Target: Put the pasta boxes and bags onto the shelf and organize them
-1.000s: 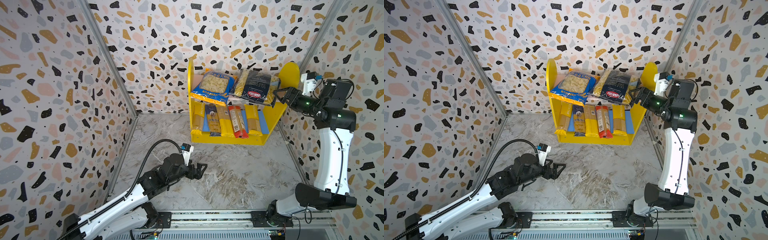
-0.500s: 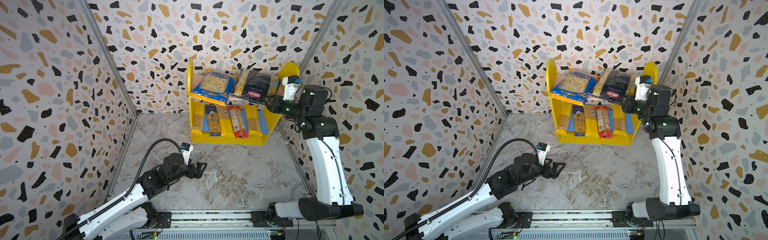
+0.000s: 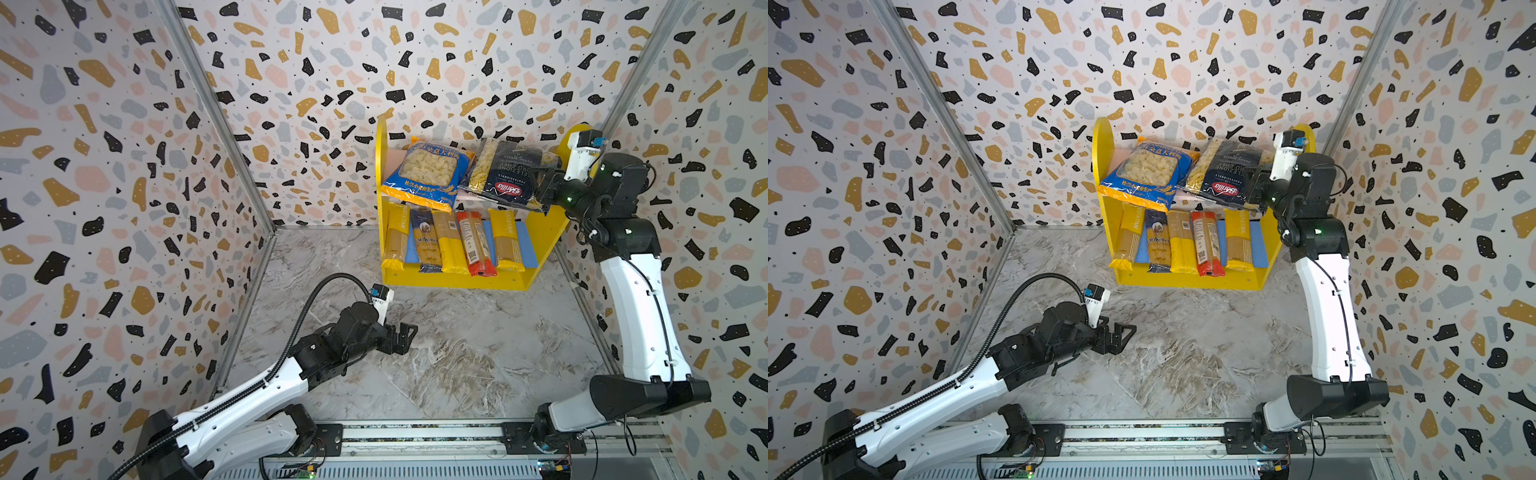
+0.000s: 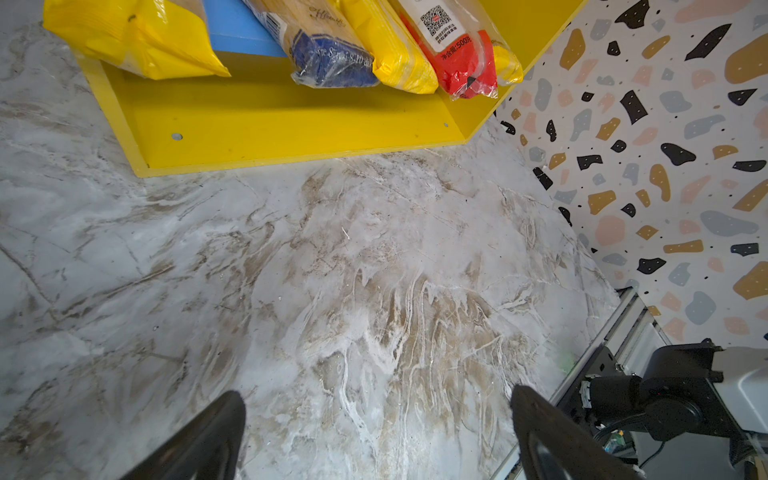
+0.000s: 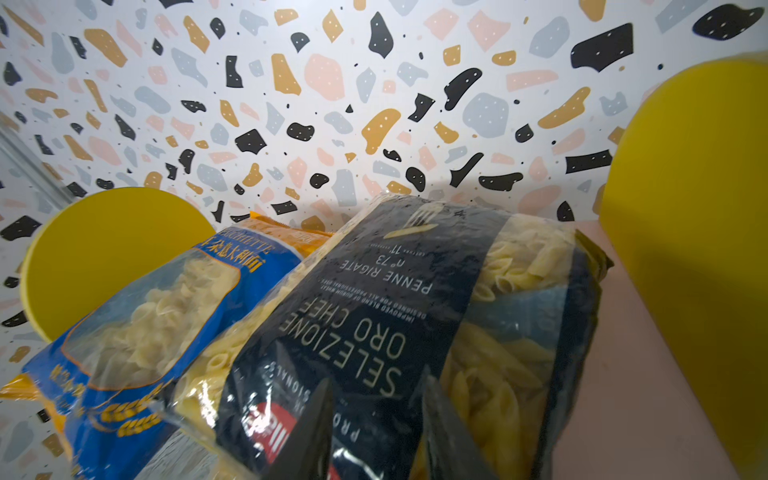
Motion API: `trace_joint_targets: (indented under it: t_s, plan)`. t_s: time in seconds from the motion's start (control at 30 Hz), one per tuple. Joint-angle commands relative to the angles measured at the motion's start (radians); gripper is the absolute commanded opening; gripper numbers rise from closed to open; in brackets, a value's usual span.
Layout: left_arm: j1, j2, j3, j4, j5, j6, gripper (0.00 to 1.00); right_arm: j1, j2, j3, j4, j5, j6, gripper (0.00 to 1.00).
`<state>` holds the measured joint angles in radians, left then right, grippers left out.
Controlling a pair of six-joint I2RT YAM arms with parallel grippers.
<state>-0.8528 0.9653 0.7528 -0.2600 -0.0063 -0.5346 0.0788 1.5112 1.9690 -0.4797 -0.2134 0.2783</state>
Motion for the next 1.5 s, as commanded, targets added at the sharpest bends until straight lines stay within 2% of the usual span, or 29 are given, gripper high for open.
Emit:
trace_joint_targets:
  t_s: [0.0,0.17,0.33,0.53,0.57,0.6,0.67,0.7,0.87,0.97,1.1,1.27,1.33,1.47]
  plan:
    - [0.006,0.002,0.037,0.047,-0.009,0.030,1.00,0.006,0.047,0.059,-0.038,0.101,-0.029,0.37]
    - [0.010,0.000,0.027,0.048,-0.004,0.033,1.00,0.006,0.078,0.022,-0.052,0.128,-0.026,0.36]
    - [0.013,-0.023,0.016,0.041,-0.005,0.027,1.00,0.006,0.077,0.009,-0.044,0.108,-0.017,0.41]
    - [0.016,-0.054,0.002,0.031,-0.009,0.015,1.00,0.002,0.107,0.093,-0.114,0.095,-0.029,0.45]
    - [0.016,-0.062,-0.001,0.029,-0.012,0.012,1.00,0.008,0.086,0.080,-0.100,0.080,-0.034,0.49]
    - [0.017,-0.071,-0.003,0.023,-0.020,0.009,1.00,0.018,0.047,0.043,-0.070,0.077,-0.039,0.59]
    - [0.016,-0.088,0.002,0.002,-0.053,0.008,0.99,0.040,-0.054,-0.049,0.017,0.073,-0.042,0.91]
    - [0.016,-0.097,0.006,-0.014,-0.080,0.007,1.00,0.047,-0.108,-0.090,0.056,0.074,-0.042,0.99]
    - [0.016,-0.150,0.007,-0.057,-0.238,-0.001,1.00,0.050,-0.261,-0.126,0.018,0.095,-0.032,0.99]
    - [0.016,-0.186,-0.015,-0.050,-0.358,-0.018,1.00,0.049,-0.385,-0.247,0.026,0.102,-0.002,0.99]
    - [0.016,-0.261,-0.086,-0.011,-0.555,-0.032,1.00,0.052,-0.573,-0.572,0.078,0.048,0.053,0.99]
    - [0.017,-0.347,-0.175,0.047,-0.804,-0.047,1.00,0.063,-0.786,-0.960,0.113,0.146,0.092,0.99]
    - [0.016,-0.357,-0.198,0.075,-0.839,-0.050,1.00,0.069,-0.852,-1.079,0.127,0.158,0.092,0.99]
    - [0.014,-0.324,-0.233,0.113,-0.819,-0.077,0.99,0.081,-0.922,-1.250,0.131,0.194,0.084,0.99]
